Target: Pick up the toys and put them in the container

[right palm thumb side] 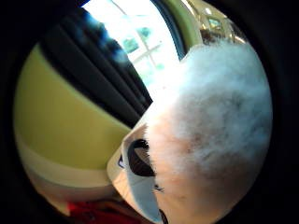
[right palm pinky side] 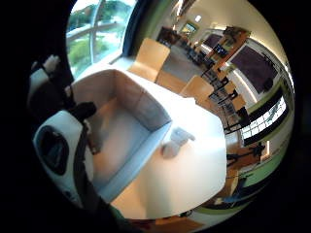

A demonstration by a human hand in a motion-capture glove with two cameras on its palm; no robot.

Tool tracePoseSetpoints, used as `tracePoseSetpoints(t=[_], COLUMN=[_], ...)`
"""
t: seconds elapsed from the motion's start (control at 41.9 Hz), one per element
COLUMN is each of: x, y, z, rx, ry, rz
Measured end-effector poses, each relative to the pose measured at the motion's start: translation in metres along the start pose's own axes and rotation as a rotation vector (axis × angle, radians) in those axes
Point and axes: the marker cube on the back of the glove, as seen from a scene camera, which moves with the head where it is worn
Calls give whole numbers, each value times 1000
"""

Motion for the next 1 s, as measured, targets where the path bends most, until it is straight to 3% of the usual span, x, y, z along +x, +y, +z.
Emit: tracePoseSetpoints(t=[0.262,0.572,1.002], x=[17,60,209], y=[16,28,90], z=[16,1,5], rx=[-217,-199,-230], ry=[11,-5,58], rz=[51,74,313])
